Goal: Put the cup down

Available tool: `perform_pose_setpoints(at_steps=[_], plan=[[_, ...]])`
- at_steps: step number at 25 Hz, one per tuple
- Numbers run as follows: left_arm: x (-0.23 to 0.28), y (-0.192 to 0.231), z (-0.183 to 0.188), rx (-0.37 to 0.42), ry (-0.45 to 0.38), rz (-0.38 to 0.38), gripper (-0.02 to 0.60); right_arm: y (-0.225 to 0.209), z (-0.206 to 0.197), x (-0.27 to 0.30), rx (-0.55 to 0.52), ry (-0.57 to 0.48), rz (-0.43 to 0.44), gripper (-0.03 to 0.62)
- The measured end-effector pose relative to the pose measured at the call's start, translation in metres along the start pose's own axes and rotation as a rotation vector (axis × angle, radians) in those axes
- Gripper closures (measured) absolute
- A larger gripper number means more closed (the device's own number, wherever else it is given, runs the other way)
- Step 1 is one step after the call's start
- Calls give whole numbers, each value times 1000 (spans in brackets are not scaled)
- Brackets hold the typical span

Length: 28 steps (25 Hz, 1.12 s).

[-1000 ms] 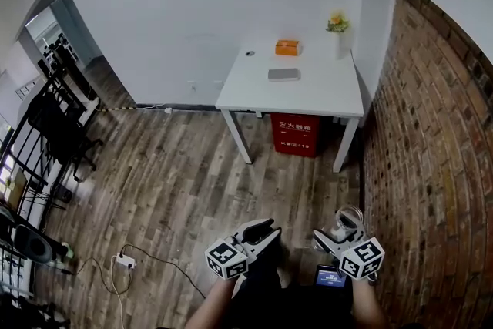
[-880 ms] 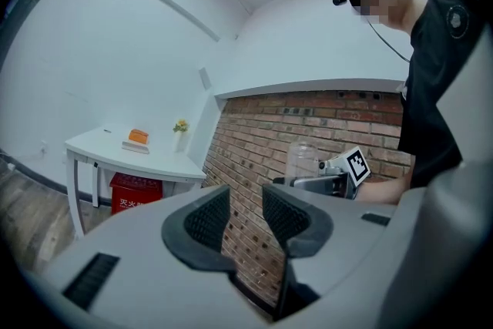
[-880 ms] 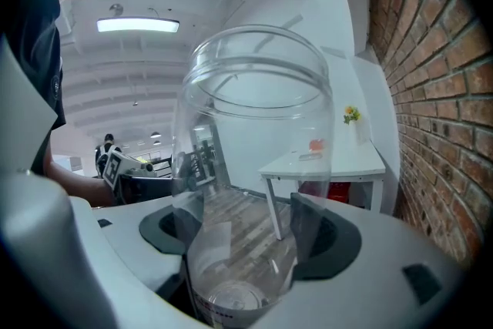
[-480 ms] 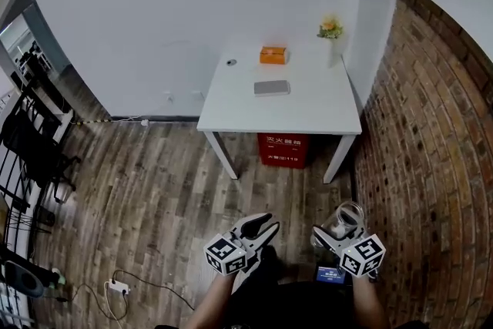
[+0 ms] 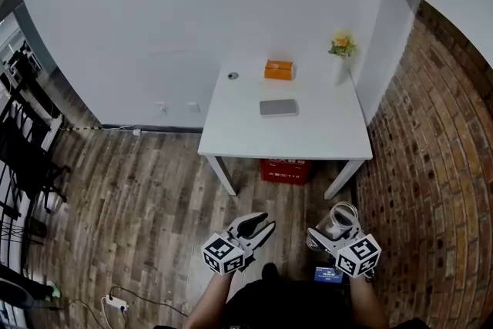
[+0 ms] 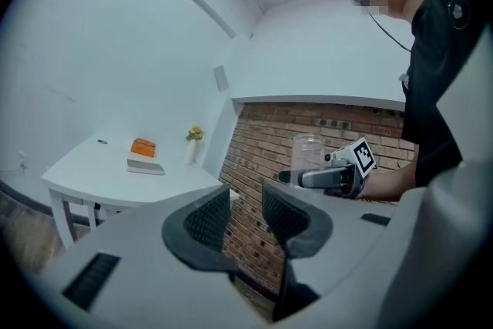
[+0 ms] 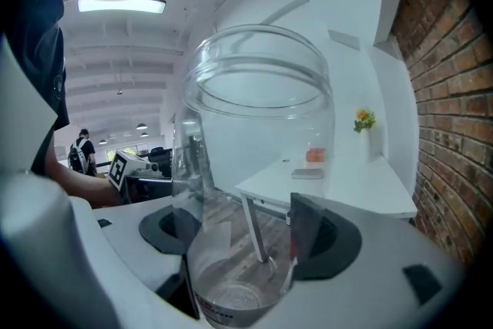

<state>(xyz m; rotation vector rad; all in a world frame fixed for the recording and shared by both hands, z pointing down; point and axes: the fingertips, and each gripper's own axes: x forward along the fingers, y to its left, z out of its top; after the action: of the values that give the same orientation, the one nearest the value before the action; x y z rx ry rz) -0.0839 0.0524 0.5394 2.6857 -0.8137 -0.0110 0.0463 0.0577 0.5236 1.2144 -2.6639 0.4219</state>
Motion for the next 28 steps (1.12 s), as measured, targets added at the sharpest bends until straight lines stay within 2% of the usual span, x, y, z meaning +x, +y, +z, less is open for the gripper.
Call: perform_pose_setpoints(at_steps=[12, 18, 28], plan=[[23, 52, 3, -28, 28, -8, 449, -30, 4, 54, 33, 33, -8, 229], [32, 80, 10, -36, 27, 26, 449, -50, 13, 86, 36, 30, 20, 229], [94, 132, 34, -31, 22, 60, 449, -116, 47, 150, 17, 2, 86, 229]])
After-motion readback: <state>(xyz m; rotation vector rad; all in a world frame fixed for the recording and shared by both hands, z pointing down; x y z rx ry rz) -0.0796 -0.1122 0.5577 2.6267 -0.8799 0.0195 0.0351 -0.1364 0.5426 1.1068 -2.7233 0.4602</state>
